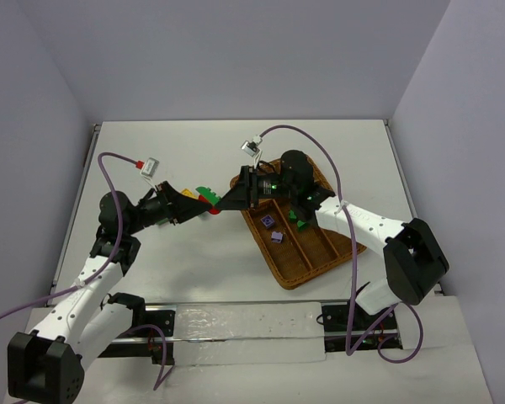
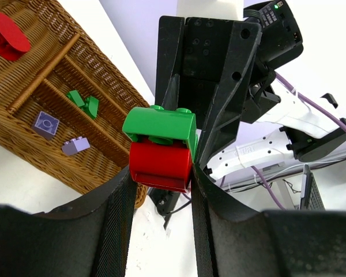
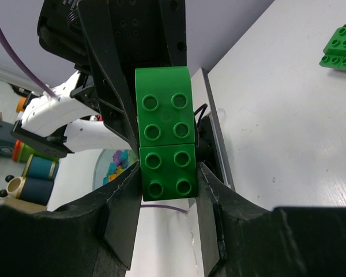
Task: Sort the legos into containers by color
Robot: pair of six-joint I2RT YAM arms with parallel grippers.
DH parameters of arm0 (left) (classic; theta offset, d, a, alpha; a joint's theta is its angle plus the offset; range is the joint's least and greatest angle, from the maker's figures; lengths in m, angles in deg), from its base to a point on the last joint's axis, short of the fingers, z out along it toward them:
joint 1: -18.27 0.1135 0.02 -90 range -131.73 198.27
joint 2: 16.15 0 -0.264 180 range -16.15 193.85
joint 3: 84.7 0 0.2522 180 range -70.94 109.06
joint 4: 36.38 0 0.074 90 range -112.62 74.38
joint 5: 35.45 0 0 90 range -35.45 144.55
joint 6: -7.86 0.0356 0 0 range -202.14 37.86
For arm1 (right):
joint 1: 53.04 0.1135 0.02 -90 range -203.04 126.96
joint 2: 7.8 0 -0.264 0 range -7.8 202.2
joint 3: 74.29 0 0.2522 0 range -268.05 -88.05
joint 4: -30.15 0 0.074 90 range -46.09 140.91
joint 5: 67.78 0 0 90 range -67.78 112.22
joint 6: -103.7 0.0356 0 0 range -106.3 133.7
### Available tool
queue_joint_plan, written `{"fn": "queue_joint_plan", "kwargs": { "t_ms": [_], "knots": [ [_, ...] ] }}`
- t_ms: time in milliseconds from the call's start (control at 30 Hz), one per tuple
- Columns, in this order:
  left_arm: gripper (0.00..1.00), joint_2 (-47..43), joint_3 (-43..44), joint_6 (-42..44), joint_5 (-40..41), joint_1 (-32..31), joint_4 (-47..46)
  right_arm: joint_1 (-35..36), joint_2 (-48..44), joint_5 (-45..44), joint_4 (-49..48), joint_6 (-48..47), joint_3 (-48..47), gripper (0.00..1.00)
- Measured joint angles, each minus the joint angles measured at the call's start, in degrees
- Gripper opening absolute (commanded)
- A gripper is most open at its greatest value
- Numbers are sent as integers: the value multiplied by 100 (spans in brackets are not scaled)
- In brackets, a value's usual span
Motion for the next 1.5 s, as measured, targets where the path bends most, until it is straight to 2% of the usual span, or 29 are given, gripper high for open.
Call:
{"fn": "queue_joint_plan", "kwargs": {
  "t_ms": [200, 300, 400, 700, 1033, 1200, 1333, 1500],
  "knots": [
    [0, -6, 2, 130, 54, -9, 76, 0, 0, -159, 64, 26, 0, 56],
    [0, -28, 2, 167, 76, -11, 119, -2, 0, -219, 67, 63, 0, 57],
    [0, -68, 2, 190, 108, -11, 181, -2, 0, -267, 65, 90, 2, 54],
    [0, -118, 2, 178, 196, 7, 299, -26, -25, -343, 13, 114, 109, 2],
    [0, -157, 2, 297, 254, 7, 465, -64, -130, -477, 64, 46, 285, 0],
    [0, -223, 8, 327, 276, 4, 517, -90, -310, -848, 793, -468, 284, 0],
    [0, -245, 31, 373, 308, 4, 615, -139, -668, -1654, 1915, -1175, 278, 0],
    [0, -237, 126, 512, 383, 4, 889, -436, -1299, -3506, 2984, -1868, 450, 2]
  ]
}}
